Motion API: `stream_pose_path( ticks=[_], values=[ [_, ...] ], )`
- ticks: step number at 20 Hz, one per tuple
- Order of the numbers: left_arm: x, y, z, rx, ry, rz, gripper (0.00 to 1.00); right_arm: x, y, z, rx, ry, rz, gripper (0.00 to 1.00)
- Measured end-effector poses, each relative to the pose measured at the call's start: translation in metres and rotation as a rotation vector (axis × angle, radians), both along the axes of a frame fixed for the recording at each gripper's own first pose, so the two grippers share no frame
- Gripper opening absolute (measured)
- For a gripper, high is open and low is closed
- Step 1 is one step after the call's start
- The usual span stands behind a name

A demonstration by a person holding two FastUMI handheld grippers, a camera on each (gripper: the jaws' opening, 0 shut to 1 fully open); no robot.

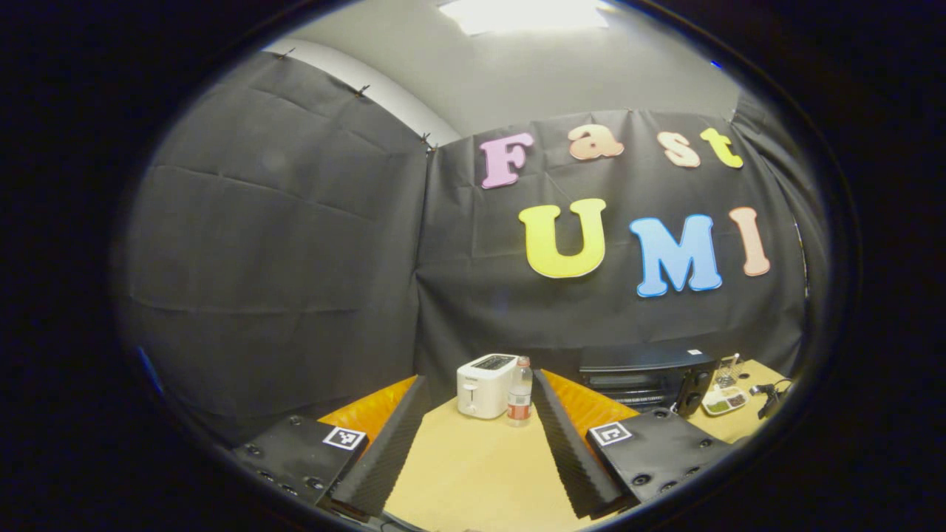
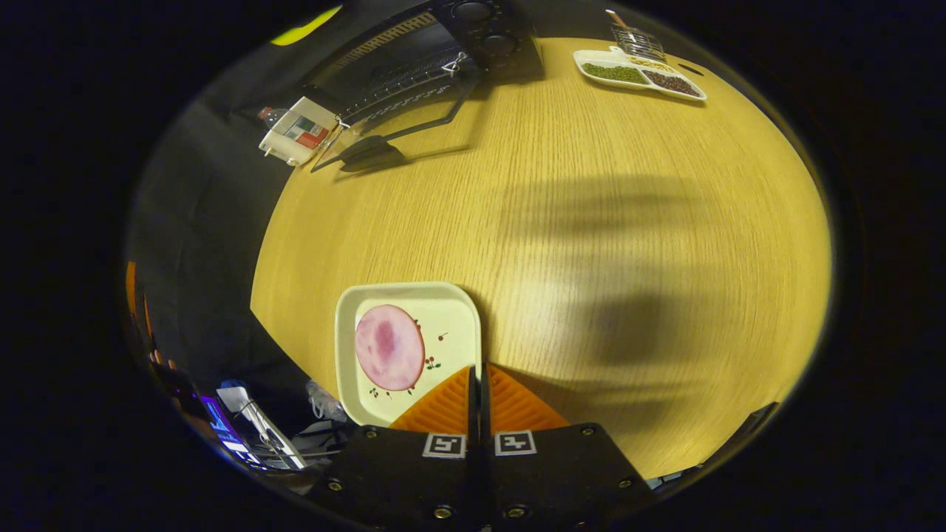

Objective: Open the electric oven with the left hand, put the food in, and close the electric oven.

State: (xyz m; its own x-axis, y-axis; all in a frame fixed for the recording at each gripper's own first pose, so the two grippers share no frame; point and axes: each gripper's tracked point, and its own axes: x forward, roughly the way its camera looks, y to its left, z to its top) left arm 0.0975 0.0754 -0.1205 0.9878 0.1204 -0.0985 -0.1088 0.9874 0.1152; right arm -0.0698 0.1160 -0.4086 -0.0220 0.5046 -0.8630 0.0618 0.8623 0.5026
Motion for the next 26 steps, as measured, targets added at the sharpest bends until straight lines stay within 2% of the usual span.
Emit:
stream_pose_path(
  ticks=[2,3,5,6,11,13,15,21,26],
  values=[
    [0.002,-0.001,0.004,-0.006,-0.008,-0.002,0.94,0.006,0.007,0.010,0.050,0.010,-0.051,0.00],
    [0.004,-0.001,0.006,-0.010,-0.013,-0.001,0.98,0.009,0.009,0.013,0.062,0.005,-0.068,0.00],
    [0.011,0.000,0.006,-0.018,-0.022,0.002,0.94,0.016,0.013,0.020,0.085,0.006,-0.094,0.00],
    [0.015,0.000,0.005,-0.024,-0.024,0.003,0.98,0.020,0.017,0.025,0.103,0.009,-0.115,0.00],
    [0.040,-0.002,-0.007,-0.056,-0.018,-0.005,0.99,0.064,0.035,0.044,0.184,-0.006,-0.268,0.00],
    [0.053,-0.003,-0.013,-0.067,-0.012,-0.013,0.94,0.089,0.038,0.046,0.190,-0.030,-0.348,0.00],
    [0.066,-0.005,-0.019,-0.073,-0.009,-0.030,0.99,0.116,0.041,0.047,0.188,-0.053,-0.442,0.00],
    [0.109,0.001,-0.031,-0.072,0.001,-0.075,0.98,0.186,0.045,0.043,0.181,-0.096,-0.707,0.00],
    [0.142,0.013,-0.039,-0.057,0.010,-0.096,0.98,0.231,0.061,0.035,0.212,-0.085,-0.873,0.00]
  ],
)
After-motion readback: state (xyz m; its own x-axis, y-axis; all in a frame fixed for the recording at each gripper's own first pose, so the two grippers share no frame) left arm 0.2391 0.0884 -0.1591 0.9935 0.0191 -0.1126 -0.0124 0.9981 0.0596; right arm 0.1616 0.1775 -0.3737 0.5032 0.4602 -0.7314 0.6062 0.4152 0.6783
